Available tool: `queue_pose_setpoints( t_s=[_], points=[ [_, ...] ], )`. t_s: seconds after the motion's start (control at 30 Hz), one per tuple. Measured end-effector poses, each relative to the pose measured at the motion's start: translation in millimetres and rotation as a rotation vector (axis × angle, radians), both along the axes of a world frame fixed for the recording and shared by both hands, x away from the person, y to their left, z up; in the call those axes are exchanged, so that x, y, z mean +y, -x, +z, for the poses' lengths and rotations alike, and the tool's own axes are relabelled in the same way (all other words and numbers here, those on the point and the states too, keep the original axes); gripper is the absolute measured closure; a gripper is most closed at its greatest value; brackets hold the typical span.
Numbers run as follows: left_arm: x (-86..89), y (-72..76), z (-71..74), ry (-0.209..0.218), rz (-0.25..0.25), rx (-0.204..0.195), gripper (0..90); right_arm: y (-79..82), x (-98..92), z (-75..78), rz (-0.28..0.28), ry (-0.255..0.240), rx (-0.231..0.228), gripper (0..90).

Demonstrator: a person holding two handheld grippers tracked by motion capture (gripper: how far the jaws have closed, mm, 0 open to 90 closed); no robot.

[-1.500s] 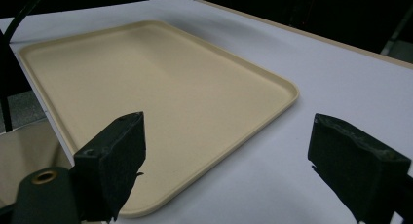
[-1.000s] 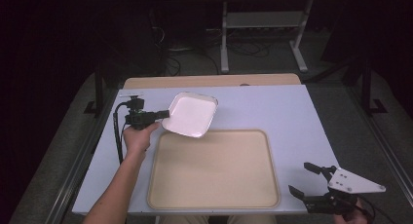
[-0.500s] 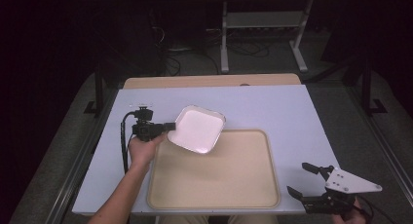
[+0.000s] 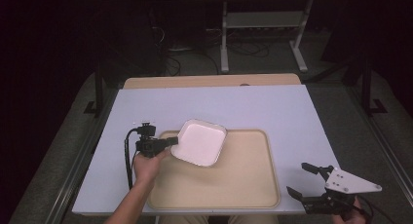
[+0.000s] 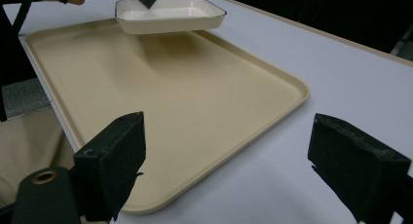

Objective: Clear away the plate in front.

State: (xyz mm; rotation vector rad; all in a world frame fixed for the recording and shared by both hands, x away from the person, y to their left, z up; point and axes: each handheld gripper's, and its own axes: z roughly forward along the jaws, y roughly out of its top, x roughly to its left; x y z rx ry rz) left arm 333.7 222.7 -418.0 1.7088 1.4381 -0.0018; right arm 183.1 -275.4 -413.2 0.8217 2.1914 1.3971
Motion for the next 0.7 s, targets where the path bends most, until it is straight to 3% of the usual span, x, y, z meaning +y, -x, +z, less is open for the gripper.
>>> queue_pose_setpoints(
  t_s=[0.17,0.43,0.63,0.7],
  points=[
    [-1.7,11.7,-8.9,-0.018,0.012,0.020,88.5,0.2,0.7,0.1,0.000,0.006,-0.001,12.9],
    [-14.0,25.9,-19.3,-0.087,0.027,0.057,88.5,0.2,1.1,0.3,0.001,0.007,-0.004,12.9],
    [-16.9,29.9,-23.2,-0.051,0.061,0.068,87.3,0.3,1.0,0.5,0.002,0.006,-0.006,12.9],
    [-18.0,32.6,-23.1,-0.058,0.066,0.069,86.4,0.6,0.8,0.6,0.002,0.004,-0.008,12.9]
  ],
)
